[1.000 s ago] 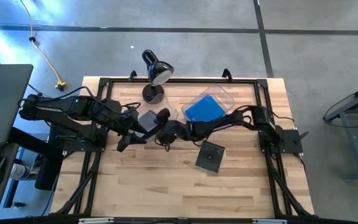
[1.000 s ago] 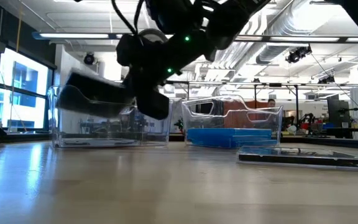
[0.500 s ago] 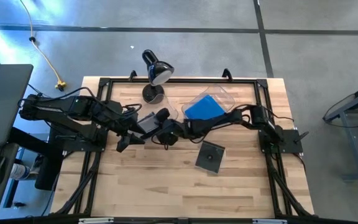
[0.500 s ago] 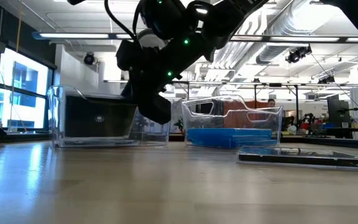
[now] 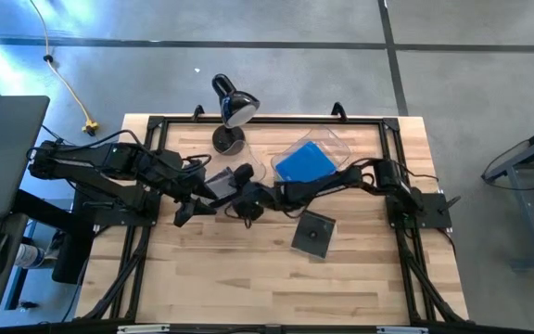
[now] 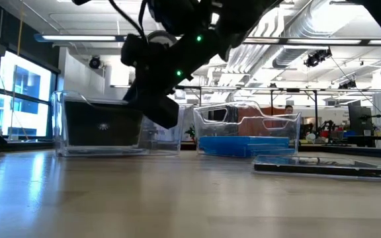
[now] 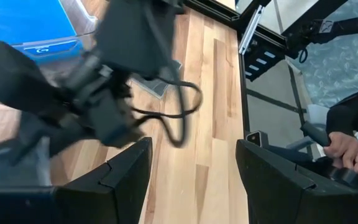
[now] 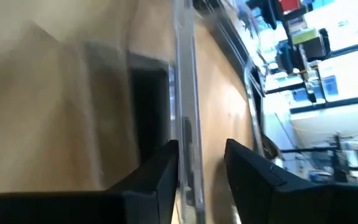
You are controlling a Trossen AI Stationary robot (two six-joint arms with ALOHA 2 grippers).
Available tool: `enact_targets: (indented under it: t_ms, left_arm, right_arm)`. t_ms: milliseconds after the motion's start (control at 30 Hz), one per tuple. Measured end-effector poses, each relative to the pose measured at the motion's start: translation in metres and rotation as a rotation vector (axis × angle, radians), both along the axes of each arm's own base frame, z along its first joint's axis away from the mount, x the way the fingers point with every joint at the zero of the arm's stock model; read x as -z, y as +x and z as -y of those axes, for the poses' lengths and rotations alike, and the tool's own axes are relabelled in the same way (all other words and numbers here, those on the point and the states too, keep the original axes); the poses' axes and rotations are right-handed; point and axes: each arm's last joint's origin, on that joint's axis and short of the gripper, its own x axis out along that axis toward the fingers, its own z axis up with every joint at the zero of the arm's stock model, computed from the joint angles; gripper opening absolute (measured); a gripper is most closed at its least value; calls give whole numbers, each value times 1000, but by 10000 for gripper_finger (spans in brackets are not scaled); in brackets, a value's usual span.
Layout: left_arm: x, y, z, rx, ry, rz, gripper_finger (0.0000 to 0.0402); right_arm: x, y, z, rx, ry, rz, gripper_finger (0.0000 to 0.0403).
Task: Pick & place jewel cases by type
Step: Put the left black CD case into the left transparent bin, then put the black CD case into the left transparent bin
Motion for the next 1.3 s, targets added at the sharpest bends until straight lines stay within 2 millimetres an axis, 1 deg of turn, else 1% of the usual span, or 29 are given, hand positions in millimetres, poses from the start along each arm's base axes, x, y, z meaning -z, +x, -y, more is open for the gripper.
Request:
enact_targets:
  t_ms: [100, 167, 233, 333, 400, 533, 633, 733, 900, 1000, 1100, 1233, 1300]
  left_arm:
    - [0, 0, 0, 0, -1, 0, 230]
    - [0, 0, 0, -1, -2, -1, 230]
    - [0, 1, 0, -1, -2, -3, 230]
    - [0, 1, 0, -1, -2, -2, 230]
    - [0, 1, 0, -1, -2, -2, 230]
    - [0, 1, 0, -19, 8, -1, 230]
    - [0, 1, -1, -26, 12, 0, 230]
    - [0, 1, -1, -26, 12, 0, 230]
    - [0, 1, -1, -24, 9, 0, 230]
    - [0, 1, -1, -24, 9, 2, 230]
    - [0, 2, 0, -24, 7, 9, 230]
    - [-2, 3, 0, -22, 2, 28, 230]
    - [-2, 3, 0, -22, 2, 26, 230]
  right_arm:
    - [1, -2, -15, -18, 34, -7, 119]
    - [1, -3, -23, -20, 16, -12, 119]
    - [0, -3, -31, -12, -50, -18, 119]
    - [0, -5, -37, 11, -167, -39, 119]
    - [0, -5, -38, 25, -181, -42, 119]
    - [3, -5, -32, 14, -96, -49, 119]
    - [2, -5, -32, 24, -44, -21, 119]
    - [0, -5, -39, 24, -18, 1, 119]
    - [-4, -9, -56, -28, 1, -1, 119]
    - [-7, -11, -62, -48, 5, -6, 119]
    - [-7, -10, -58, -61, 65, 4, 119]
    - [-7, -8, -40, -63, 205, 11, 119]
    - [-7, -7, -34, -53, 241, 22, 119]
